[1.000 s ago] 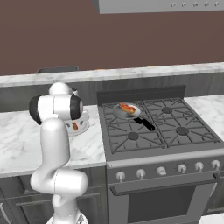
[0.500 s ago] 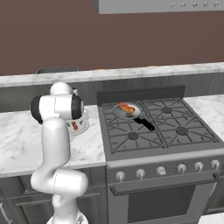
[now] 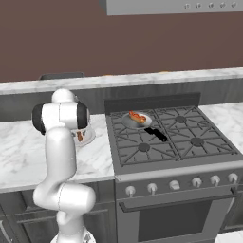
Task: Place the cold items (lime and tomato) from the fridge in one tupperware on the dining counter. Place the warm items (hot dog and kebab skewer) in the stove area in another tupperware.
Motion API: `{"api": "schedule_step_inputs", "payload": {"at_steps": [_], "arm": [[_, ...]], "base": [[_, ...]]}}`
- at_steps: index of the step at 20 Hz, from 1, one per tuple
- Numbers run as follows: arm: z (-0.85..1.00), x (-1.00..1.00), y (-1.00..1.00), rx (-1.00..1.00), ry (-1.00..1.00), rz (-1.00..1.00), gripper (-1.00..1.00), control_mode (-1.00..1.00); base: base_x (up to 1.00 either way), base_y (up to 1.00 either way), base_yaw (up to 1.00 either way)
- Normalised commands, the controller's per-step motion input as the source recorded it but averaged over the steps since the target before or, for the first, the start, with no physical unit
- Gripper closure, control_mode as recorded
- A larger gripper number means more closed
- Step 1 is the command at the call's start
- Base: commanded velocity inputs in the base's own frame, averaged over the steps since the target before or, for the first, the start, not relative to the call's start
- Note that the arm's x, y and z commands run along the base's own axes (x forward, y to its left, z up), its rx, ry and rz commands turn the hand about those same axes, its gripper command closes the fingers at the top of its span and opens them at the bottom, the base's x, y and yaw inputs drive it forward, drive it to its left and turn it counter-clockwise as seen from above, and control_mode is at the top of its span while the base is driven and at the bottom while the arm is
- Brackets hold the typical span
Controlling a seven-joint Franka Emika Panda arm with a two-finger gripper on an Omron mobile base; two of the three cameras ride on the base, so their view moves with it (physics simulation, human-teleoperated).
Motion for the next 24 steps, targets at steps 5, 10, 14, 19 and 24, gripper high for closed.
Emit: {"api": "schedule_step_inputs", "payload": {"at_steps": [5,10,14,19,24], "arm": [[-0.31,-0.58,0.05,0.04,0.00,-0.16,1.00,-1.00],[0.00,-0.68,-0.03,0.13,0.00,-0.23,1.00,-1.00],[0.06,-0.59,-0.10,0.13,-0.01,-0.25,1.00,-1.00],[0.48,-0.73,-0.41,0.02,-0.09,-0.29,1.00,-1.00],[0.81,-0.58,-0.65,0.10,-0.01,-0.33,1.00,-1.00]], "base": [[0.00,0.00,0.00],[0.00,0.00,0.00],[0.00,0.00,0.00],[0.00,0.00,0.00],[0.00,0.00,0.00]]}}
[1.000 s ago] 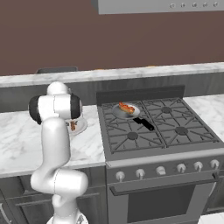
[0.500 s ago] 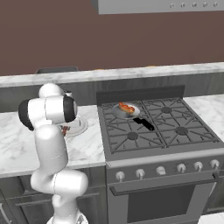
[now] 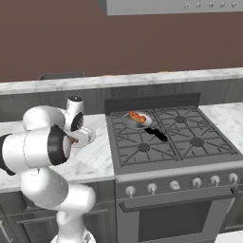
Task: Place the cold items (lime and tomato) from the fridge in one tupperware on the dining counter. Place the warm items (hot dog and kebab skewer) in the stove area in another tupperware.
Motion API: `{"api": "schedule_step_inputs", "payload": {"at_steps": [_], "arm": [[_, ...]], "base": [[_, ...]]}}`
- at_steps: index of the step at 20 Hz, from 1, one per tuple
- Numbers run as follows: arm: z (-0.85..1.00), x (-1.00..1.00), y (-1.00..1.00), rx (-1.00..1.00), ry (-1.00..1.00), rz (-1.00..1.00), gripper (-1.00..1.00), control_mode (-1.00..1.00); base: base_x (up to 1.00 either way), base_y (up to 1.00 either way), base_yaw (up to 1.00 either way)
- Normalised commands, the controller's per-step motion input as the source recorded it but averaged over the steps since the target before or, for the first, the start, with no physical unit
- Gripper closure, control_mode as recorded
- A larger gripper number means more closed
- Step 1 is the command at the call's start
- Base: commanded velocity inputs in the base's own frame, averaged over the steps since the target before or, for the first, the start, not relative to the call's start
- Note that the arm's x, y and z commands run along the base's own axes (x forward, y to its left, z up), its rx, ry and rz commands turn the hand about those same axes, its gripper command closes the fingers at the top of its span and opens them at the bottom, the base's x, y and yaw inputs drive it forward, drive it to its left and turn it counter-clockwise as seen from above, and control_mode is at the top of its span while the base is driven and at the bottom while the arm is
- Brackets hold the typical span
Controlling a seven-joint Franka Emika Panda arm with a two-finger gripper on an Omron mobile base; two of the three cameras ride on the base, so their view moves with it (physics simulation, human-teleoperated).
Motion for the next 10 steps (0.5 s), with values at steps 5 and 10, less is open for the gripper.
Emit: {"api": "schedule_step_inputs", "payload": {"at_steps": [5,10], "arm": [[0.94,-0.69,-0.51,0.11,-0.11,-0.38,1.00,-1.00],[0.62,-0.97,-0.13,0.03,-0.25,-0.37,1.00,-1.00]], "base": [[0.00,0.00,0.00],[0.00,0.00,0.00]]}}
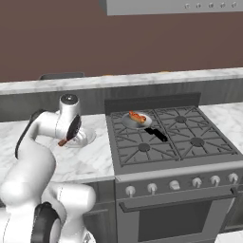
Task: Place the cold items (lime and tomato) from the fridge in one tupperware on the dining counter. Place the warm items (hot dog and kebab skewer) in the stove area in another tupperware.
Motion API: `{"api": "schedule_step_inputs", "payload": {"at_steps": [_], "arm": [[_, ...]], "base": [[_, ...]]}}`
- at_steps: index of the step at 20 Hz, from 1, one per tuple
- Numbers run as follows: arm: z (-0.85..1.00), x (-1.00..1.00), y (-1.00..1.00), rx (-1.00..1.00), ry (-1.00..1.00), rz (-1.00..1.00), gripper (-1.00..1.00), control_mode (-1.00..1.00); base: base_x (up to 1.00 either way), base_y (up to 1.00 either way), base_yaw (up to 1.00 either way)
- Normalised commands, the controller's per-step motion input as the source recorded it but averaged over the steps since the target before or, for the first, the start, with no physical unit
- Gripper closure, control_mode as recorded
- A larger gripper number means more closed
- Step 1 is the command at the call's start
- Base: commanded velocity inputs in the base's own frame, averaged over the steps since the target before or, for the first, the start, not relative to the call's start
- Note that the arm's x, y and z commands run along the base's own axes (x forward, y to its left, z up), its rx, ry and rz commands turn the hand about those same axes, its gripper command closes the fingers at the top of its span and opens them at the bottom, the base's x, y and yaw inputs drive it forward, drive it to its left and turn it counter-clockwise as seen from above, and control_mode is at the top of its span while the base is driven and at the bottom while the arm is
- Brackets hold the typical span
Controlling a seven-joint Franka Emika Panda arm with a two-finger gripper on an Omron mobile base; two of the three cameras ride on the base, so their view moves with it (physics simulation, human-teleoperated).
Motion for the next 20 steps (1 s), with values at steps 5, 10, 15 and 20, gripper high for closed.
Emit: {"api": "schedule_step_inputs", "payload": {"at_steps": [5,10,15,20], "arm": [[0.34,-0.98,-0.23,0.00,-0.15,-0.42,1.00,-1.00],[0.33,-0.75,-0.29,0.14,-0.37,-0.38,1.00,-1.00],[0.14,-0.95,-0.51,0.20,-0.30,-0.28,1.00,-1.00],[-0.08,-0.69,-0.50,0.15,-0.21,-0.16,1.00,-1.00]], "base": [[0.00,0.00,0.00],[0.00,0.00,0.00],[0.00,0.00,0.00],[0.00,0.00,0.00]]}}
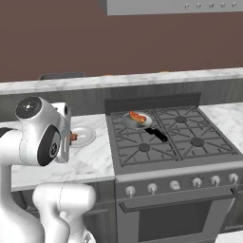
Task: Place the cold items (lime and tomato) from the fridge in one tupperware on the dining counter. Place the warm items (hot dog and kebab skewer) in the stove area in another tupperware.
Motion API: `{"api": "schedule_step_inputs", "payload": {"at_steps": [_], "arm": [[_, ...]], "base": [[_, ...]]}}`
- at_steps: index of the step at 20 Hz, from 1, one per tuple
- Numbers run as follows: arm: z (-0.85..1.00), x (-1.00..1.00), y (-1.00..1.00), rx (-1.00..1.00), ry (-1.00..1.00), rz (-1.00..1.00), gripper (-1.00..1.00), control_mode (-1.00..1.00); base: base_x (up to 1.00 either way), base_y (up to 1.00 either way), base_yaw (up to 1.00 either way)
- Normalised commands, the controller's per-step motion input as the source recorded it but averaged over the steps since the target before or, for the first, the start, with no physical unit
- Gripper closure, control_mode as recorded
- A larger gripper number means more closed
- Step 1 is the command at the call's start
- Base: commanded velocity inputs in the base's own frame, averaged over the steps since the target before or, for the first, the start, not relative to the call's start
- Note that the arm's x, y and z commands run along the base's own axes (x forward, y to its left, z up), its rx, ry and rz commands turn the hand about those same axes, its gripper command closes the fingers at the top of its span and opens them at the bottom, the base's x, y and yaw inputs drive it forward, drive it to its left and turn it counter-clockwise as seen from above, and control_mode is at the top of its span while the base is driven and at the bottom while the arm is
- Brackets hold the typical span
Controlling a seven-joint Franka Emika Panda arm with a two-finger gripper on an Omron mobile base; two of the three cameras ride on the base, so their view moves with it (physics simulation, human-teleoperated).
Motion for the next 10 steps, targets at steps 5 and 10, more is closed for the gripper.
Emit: {"api": "schedule_step_inputs", "payload": {"at_steps": [5,10], "arm": [[-0.27,-0.04,-0.02,0.00,-0.05,-0.01,1.00,-1.00],[-0.19,0.00,0.02,0.00,-0.02,0.00,1.00,-1.00]], "base": [[0.00,0.00,0.00],[0.00,0.00,0.00]]}}
